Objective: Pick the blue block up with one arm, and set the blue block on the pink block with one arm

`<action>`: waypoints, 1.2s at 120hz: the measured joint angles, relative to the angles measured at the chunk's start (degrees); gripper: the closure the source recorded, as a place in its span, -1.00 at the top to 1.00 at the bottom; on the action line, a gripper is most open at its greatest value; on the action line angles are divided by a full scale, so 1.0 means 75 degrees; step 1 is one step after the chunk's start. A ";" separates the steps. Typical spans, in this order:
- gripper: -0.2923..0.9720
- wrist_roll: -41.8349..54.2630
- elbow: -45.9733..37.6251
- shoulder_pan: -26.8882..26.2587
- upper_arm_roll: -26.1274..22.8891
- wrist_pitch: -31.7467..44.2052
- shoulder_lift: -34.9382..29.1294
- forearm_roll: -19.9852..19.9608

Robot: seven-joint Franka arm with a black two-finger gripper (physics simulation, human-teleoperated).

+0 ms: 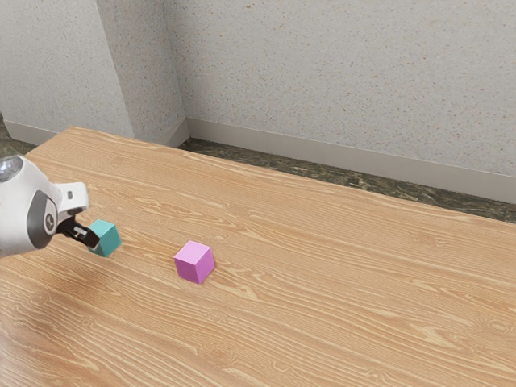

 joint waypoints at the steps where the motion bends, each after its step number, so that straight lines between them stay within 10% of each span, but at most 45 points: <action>1: 0.37 0.0017 0.0016 0.0015 -0.0005 0.0017 0.0026 -0.0017; 103: 0.35 0.0930 0.1225 0.1126 -0.1355 0.0694 0.1496 -0.0713; 144: 0.05 0.1076 0.1279 0.1122 -0.1442 0.0859 0.1507 -0.1127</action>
